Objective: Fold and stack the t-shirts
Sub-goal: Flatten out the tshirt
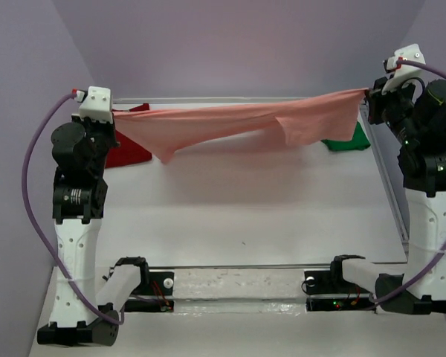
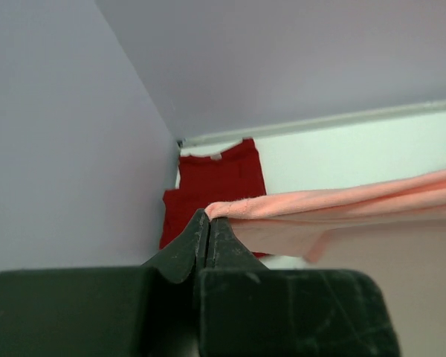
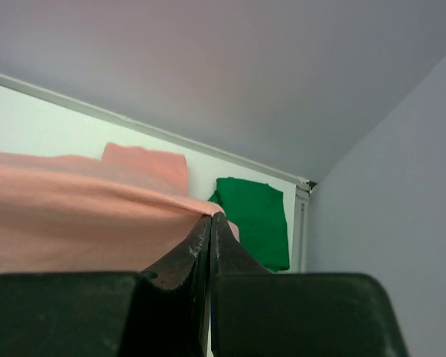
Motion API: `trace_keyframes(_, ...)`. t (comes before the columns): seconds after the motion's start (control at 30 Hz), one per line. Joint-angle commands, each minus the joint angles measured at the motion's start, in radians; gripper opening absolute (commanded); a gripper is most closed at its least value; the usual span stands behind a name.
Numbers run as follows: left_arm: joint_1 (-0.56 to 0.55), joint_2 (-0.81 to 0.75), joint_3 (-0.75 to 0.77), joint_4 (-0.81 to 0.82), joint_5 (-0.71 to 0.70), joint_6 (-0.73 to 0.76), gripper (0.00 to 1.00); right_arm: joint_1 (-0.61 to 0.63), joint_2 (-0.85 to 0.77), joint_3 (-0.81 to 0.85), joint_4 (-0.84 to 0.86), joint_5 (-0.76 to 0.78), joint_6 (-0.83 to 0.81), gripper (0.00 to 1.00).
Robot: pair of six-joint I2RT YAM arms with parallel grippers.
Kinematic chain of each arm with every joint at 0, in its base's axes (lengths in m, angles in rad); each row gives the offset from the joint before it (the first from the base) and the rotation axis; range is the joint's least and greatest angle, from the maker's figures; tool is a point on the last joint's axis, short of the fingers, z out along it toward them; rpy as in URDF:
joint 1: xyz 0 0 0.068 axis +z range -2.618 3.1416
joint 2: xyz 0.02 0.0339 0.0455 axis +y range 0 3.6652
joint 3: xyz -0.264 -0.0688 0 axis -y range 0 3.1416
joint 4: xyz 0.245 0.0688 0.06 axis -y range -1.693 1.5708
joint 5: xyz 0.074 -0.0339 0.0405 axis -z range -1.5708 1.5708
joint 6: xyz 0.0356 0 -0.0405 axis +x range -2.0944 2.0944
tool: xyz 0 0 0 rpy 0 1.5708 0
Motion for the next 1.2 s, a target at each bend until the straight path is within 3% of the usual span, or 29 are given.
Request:
trace_keyframes(0.0,0.027,-0.097,-0.064,0.014,0.000,0.014,0.00,-0.011,-0.088,-0.017,0.007,0.041,-0.005,0.00)
trace_keyframes(0.2,0.032,-0.033,0.087,0.022,0.031,-0.001,0.00,-0.011,-0.059,0.038,-0.004,0.064,-0.008,0.00)
trace_keyframes(0.37,0.034,0.144,0.238,0.046,0.023,-0.004,0.00,-0.011,0.058,0.056,0.059,0.058,0.008,0.00)
trace_keyframes(0.63,0.031,0.461,0.235,0.156,0.034,-0.015,0.00,-0.011,0.309,0.029,0.180,0.012,0.025,0.00)
trace_keyframes(0.77,0.032,0.631,0.266,0.186,0.068,-0.047,0.00,-0.011,0.464,0.090,0.201,0.008,0.025,0.00)
trace_keyframes(0.87,0.032,0.802,0.419,0.151,0.086,-0.059,0.00,-0.011,0.602,0.222,0.191,0.008,0.018,0.00)
trace_keyframes(0.9,0.032,0.878,0.539,0.135,0.089,-0.068,0.00,-0.011,0.635,0.271,0.182,0.011,0.018,0.00)
trace_keyframes(0.97,0.031,0.941,0.671,0.083,0.095,-0.075,0.00,-0.011,0.704,0.447,0.135,0.012,0.016,0.00)
trace_keyframes(1.1,0.003,1.104,1.085,-0.038,0.076,-0.056,0.00,-0.022,0.894,0.797,0.034,-0.006,0.025,0.00)
trace_keyframes(1.17,-0.032,1.126,1.167,-0.087,0.069,-0.042,0.00,-0.022,0.893,0.822,0.038,-0.009,0.027,0.00)
